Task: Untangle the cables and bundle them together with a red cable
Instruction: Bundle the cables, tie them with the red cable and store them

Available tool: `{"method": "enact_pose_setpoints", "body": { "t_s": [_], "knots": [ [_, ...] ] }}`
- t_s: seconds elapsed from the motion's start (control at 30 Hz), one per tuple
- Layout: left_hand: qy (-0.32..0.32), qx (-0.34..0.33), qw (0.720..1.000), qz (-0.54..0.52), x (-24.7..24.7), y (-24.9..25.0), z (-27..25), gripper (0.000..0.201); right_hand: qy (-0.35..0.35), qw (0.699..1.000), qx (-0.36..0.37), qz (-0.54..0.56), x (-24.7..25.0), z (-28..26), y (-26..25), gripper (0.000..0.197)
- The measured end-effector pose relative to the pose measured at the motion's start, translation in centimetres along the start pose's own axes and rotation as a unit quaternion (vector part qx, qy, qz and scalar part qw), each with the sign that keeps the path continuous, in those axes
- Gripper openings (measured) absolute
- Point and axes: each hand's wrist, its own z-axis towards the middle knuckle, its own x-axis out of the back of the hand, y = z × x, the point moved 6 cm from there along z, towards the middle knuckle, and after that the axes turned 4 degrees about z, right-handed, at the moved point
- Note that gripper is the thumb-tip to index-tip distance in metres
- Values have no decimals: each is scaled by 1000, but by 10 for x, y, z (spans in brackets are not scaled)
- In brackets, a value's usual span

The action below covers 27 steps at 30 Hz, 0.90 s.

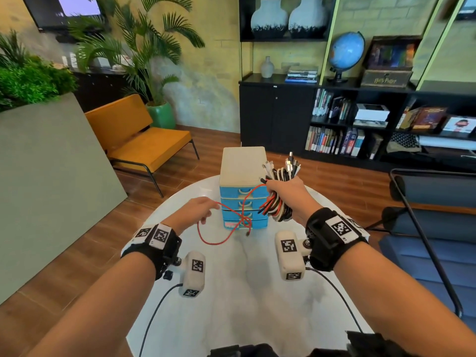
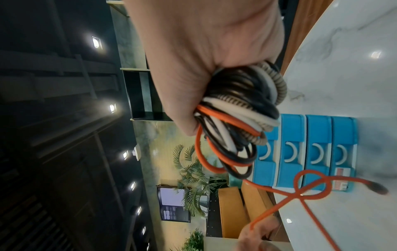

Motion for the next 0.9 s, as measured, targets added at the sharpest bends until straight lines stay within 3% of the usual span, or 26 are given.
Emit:
{"method": "enact_pose_setpoints", "body": {
  "t_s": [0.07,0.17,0.23,0.33,0.5,0.63,0.73,0.77,0.8,0.9],
  "knots": [
    [-68,-59,995,32,-14,15,-8,24,-9,1000,2,8,-3,0,-2,6],
    [-115,-92,989,-7,-22,25,-17,33,4,1000,2,8,1,2,-1,6],
    [-110,-107,987,-51,-17,23,-18,36,21,1000,-4,7,9,5,2,6],
    [-48,-105,977,-177,3,10,-11,36,46,999,-19,-5,21,10,11,9],
    [85,-49,902,-420,32,-23,-1,28,87,995,-54,-19,40,15,28,16],
    [164,-8,843,-513,44,-52,3,29,115,991,-68,-17,49,19,37,23],
    [207,23,781,-589,54,-75,6,31,131,988,-76,-19,58,19,41,18],
    [210,30,777,-593,57,-81,7,32,132,988,-78,-23,60,18,42,13],
    [211,33,792,-572,60,-85,7,31,129,988,-81,-27,61,18,43,11],
    [194,15,886,-422,59,-85,4,26,105,991,-78,-41,57,16,41,9]
  ]
}}
